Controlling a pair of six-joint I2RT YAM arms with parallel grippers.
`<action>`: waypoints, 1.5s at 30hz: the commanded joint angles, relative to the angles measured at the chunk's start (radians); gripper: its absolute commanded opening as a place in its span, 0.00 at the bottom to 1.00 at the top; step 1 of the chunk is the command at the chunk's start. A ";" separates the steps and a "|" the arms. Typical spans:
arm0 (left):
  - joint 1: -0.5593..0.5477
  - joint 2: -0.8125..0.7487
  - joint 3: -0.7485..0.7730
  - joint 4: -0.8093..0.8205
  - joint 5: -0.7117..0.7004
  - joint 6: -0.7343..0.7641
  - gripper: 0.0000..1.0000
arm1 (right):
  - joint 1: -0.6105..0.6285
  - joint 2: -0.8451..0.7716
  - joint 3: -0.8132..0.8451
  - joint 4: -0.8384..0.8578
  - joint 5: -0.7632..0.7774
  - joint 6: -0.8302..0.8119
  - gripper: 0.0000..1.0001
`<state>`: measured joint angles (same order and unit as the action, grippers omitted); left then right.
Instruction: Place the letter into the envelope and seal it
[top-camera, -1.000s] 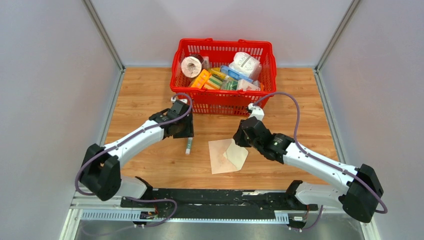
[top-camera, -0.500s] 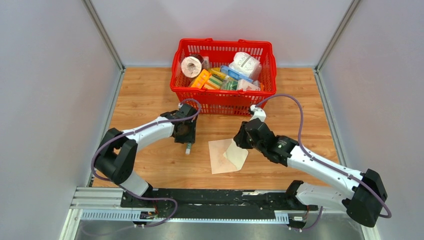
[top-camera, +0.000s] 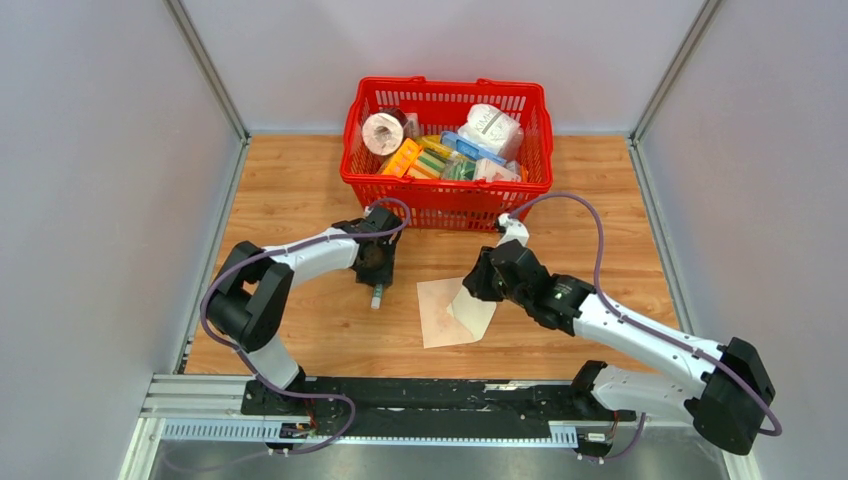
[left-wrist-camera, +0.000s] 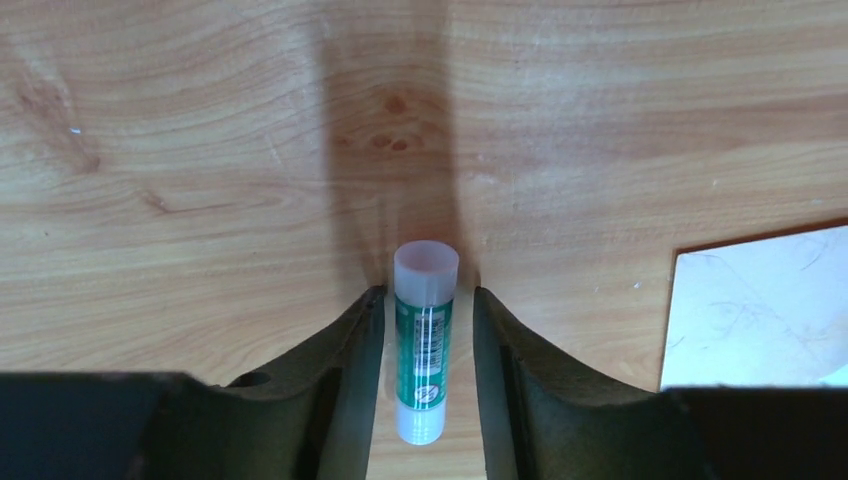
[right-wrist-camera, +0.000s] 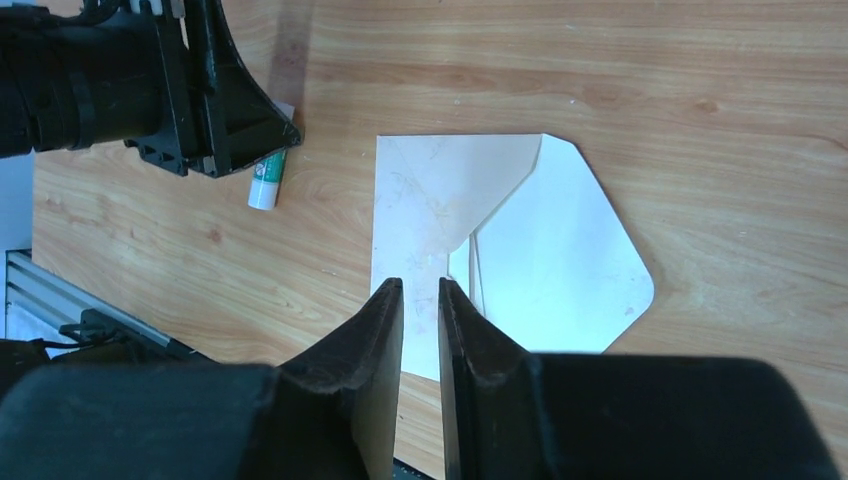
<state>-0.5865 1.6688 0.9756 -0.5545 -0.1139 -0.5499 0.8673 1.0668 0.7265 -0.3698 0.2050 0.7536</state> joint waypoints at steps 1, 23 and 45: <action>0.004 0.017 0.028 0.031 0.000 -0.002 0.38 | -0.001 0.007 -0.028 0.110 -0.067 -0.005 0.23; 0.017 -0.481 -0.201 0.159 0.240 -0.555 0.00 | 0.191 0.258 0.054 0.503 -0.136 -0.141 0.60; 0.017 -0.554 -0.195 0.189 0.318 -0.588 0.00 | 0.233 0.398 0.172 0.443 -0.026 -0.151 0.48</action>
<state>-0.5728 1.1435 0.7738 -0.4049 0.1825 -1.1202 1.0924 1.4593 0.8574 0.0578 0.1448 0.6121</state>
